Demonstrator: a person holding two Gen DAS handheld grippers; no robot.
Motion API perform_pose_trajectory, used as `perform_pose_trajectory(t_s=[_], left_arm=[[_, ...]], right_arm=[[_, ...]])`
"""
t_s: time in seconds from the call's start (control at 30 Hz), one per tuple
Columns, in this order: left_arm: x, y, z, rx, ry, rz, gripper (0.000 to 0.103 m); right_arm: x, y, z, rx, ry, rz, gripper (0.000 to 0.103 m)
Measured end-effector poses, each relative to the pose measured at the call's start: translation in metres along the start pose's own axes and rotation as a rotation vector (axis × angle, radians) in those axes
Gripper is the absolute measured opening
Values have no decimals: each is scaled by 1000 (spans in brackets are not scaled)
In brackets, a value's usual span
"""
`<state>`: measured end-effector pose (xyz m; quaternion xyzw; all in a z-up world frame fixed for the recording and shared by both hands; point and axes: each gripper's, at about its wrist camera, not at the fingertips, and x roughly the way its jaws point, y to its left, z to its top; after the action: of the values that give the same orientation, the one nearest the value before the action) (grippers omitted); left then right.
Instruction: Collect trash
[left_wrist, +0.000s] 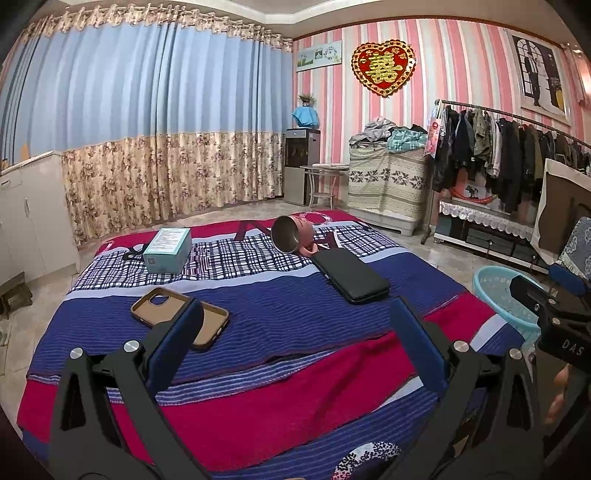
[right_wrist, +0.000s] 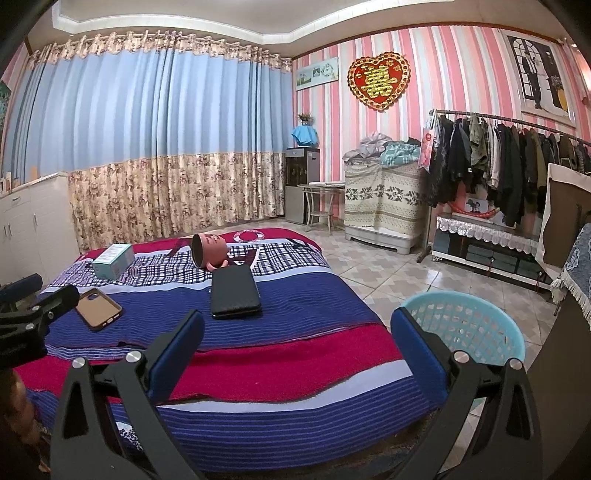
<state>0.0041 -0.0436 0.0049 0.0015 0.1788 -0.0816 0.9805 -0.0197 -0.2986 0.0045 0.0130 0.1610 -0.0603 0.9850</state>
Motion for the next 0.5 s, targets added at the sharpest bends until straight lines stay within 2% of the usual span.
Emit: perform_pose_trajectory(t_s=[0.27,0.5], left_arm=[[2,2,2,-18,9,-3,98],[-3,-5,5,3,-14,-12,98]], right_arm=[[-2,0,-2,-1,0,-1,99],[-2,1,-2,1,0,0,99]])
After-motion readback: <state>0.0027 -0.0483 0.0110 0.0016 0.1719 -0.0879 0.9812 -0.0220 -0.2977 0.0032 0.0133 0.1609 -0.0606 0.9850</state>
